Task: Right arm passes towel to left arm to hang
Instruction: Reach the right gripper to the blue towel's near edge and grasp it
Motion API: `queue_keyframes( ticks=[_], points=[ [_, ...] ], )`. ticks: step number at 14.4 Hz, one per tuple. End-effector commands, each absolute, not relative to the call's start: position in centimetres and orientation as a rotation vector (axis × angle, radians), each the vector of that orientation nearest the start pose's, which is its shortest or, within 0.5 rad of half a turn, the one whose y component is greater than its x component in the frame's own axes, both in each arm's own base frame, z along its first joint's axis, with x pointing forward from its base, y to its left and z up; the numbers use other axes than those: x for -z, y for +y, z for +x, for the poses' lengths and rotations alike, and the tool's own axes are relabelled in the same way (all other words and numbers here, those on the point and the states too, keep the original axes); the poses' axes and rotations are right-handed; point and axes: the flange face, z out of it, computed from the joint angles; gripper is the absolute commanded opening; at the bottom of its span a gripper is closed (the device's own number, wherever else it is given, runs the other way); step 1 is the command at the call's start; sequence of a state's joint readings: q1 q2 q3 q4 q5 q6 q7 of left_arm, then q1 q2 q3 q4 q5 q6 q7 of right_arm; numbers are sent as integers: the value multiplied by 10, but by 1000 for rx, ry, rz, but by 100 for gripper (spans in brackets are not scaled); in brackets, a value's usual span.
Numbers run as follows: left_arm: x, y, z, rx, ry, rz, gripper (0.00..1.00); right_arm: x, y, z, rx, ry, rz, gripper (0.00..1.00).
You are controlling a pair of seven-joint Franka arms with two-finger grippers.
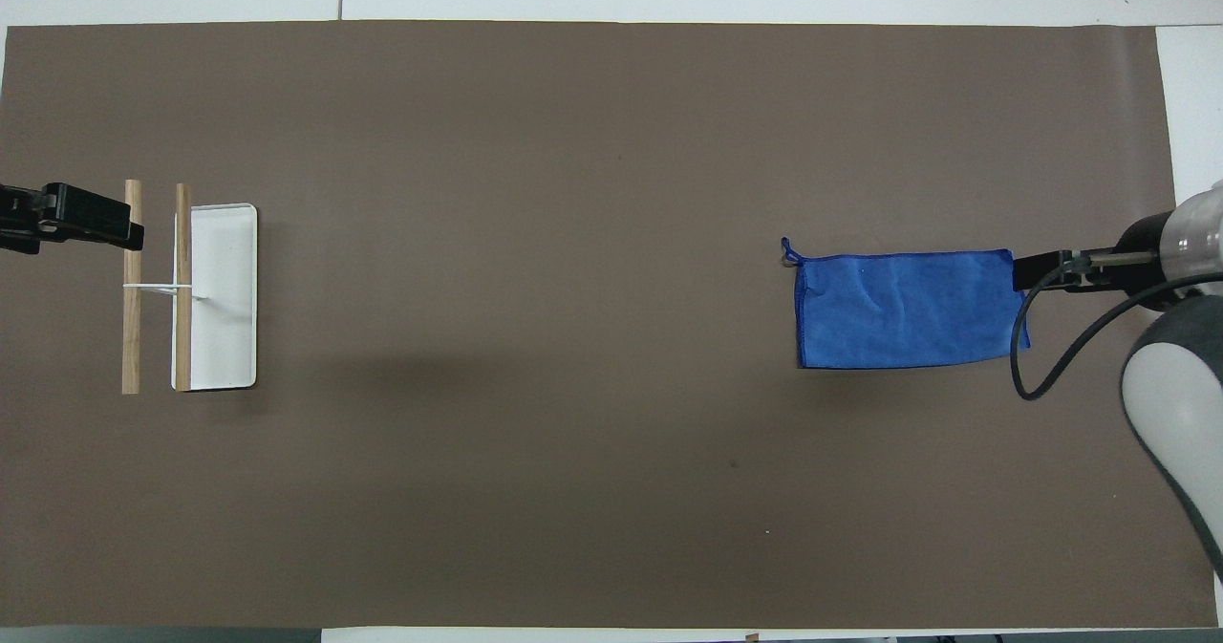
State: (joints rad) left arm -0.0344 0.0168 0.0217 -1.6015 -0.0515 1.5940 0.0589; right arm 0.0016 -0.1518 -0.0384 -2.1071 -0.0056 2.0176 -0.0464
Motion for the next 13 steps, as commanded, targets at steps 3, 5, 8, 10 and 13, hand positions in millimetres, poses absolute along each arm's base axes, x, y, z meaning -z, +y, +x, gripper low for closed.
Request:
queue_keyframes(
  ticks=[3, 5, 8, 10, 13],
  points=[
    [-604, -12, 554, -21, 124, -3169, 100, -377, -20, 536, 237, -238, -3112, 100],
    [-604, -12, 554, -23, 124, -3169, 100, -346, -26, 531, 242, -261, -3117, 100],
    [-604, -12, 554, -21, 105, -3169, 100, -313, -36, 513, 168, -281, -3118, 100],
    [-605, -12, 554, -16, 102, -3169, 100, -306, -38, 512, 165, -321, -3117, 100],
    [-604, -12, 555, -21, 86, -3170, 100, -304, -36, 514, 225, -318, -3122, 100]
  ],
)
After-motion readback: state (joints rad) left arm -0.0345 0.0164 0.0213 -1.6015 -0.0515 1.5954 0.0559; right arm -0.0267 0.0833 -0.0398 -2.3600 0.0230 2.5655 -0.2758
